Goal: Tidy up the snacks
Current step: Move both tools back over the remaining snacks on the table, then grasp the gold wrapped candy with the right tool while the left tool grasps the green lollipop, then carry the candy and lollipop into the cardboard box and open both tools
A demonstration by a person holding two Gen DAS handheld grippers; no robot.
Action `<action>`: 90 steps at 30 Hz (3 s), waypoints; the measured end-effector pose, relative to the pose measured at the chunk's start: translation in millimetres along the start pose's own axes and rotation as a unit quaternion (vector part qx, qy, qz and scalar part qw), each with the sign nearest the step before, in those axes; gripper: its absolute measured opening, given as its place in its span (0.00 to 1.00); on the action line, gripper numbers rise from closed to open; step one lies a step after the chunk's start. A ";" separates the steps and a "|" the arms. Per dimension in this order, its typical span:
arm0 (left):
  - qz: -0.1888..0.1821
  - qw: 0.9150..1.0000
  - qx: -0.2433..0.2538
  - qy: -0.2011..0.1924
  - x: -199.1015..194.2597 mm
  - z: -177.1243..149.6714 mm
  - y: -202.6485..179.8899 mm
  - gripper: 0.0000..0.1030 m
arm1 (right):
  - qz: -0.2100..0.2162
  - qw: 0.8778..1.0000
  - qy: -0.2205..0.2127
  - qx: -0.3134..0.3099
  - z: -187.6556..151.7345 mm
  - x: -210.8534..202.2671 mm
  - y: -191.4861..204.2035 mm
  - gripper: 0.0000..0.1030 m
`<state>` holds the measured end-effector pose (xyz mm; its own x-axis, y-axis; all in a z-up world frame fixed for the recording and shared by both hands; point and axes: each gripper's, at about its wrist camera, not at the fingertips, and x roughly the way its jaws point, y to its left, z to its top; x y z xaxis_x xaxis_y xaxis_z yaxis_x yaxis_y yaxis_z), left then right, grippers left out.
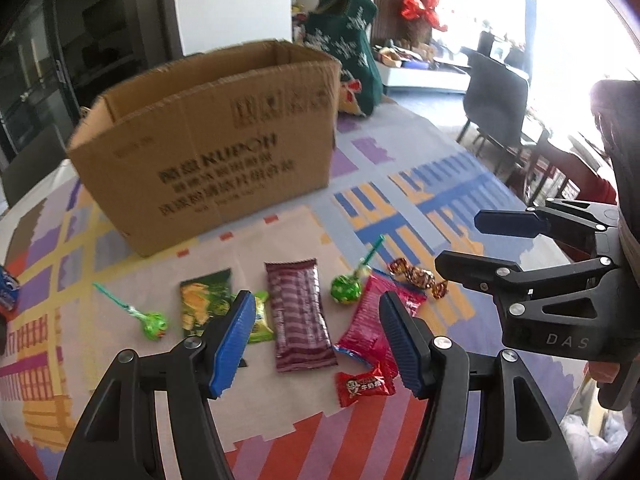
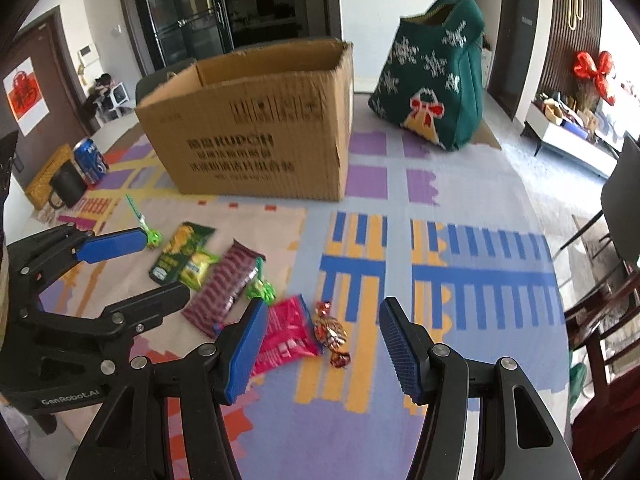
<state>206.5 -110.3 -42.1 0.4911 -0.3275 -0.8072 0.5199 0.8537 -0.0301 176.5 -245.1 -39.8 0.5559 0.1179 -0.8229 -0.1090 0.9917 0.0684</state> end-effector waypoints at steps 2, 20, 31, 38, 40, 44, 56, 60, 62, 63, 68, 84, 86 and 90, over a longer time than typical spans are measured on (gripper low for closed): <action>-0.006 1.000 0.004 0.007 6.5 -1.4 -0.7 0.61 | -0.001 1.000 0.008 0.003 -3.0 5.0 -2.3 0.57; -0.033 0.998 -0.005 0.058 61.1 4.4 0.3 0.58 | 0.004 0.999 0.045 0.027 -16.1 39.4 -17.6 0.53; -0.053 0.995 -0.036 0.070 77.7 8.9 3.0 0.46 | 0.024 0.997 0.055 0.049 -19.0 55.7 -21.0 0.44; -0.062 0.995 -0.043 0.069 81.6 12.8 1.8 0.34 | 0.034 0.996 0.059 0.061 -18.9 61.6 -23.3 0.38; -0.068 0.994 -0.046 0.074 82.7 11.8 1.8 0.27 | 0.037 0.995 0.061 0.063 -18.0 64.2 -23.6 0.36; -0.070 0.994 -0.045 0.076 83.4 9.3 0.8 0.26 | 0.041 0.995 0.066 0.063 -18.4 68.9 -22.1 0.34; -0.070 0.992 -0.067 0.076 86.4 11.5 5.7 0.24 | 0.024 0.997 0.060 0.048 -15.9 72.6 -17.7 0.21; -0.067 0.993 -0.070 0.065 76.8 11.5 8.4 0.24 | 0.027 0.997 0.056 0.055 -15.6 68.8 -18.4 0.21; -0.068 0.993 -0.073 0.061 71.2 11.8 9.7 0.24 | 0.025 0.997 0.049 0.052 -14.0 63.1 -16.6 0.21; -0.066 0.993 -0.074 0.059 68.8 12.2 10.1 0.24 | 0.024 0.997 0.045 0.051 -13.0 60.6 -16.0 0.21; -0.060 0.994 -0.081 0.042 53.4 13.3 13.4 0.24 | 0.023 0.999 0.022 0.040 -6.5 43.6 -9.2 0.21; -0.022 0.993 -0.111 -0.035 -9.1 24.5 50.3 0.24 | 0.044 0.998 -0.031 0.015 24.5 12.9 21.6 0.21; -0.016 0.992 -0.113 -0.046 -16.5 27.5 54.6 0.24 | 0.047 0.998 -0.038 0.010 29.9 9.6 27.1 0.21; -0.008 0.991 -0.118 -0.062 -29.5 34.8 64.2 0.24 | 0.055 0.997 -0.054 0.004 41.8 2.4 36.9 0.21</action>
<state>249.7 -59.9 0.4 0.5747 -0.3762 -0.7268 0.3571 0.9143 -0.1909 208.2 -206.0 -15.7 0.6267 0.2300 -0.7445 -0.1679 0.9729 0.1591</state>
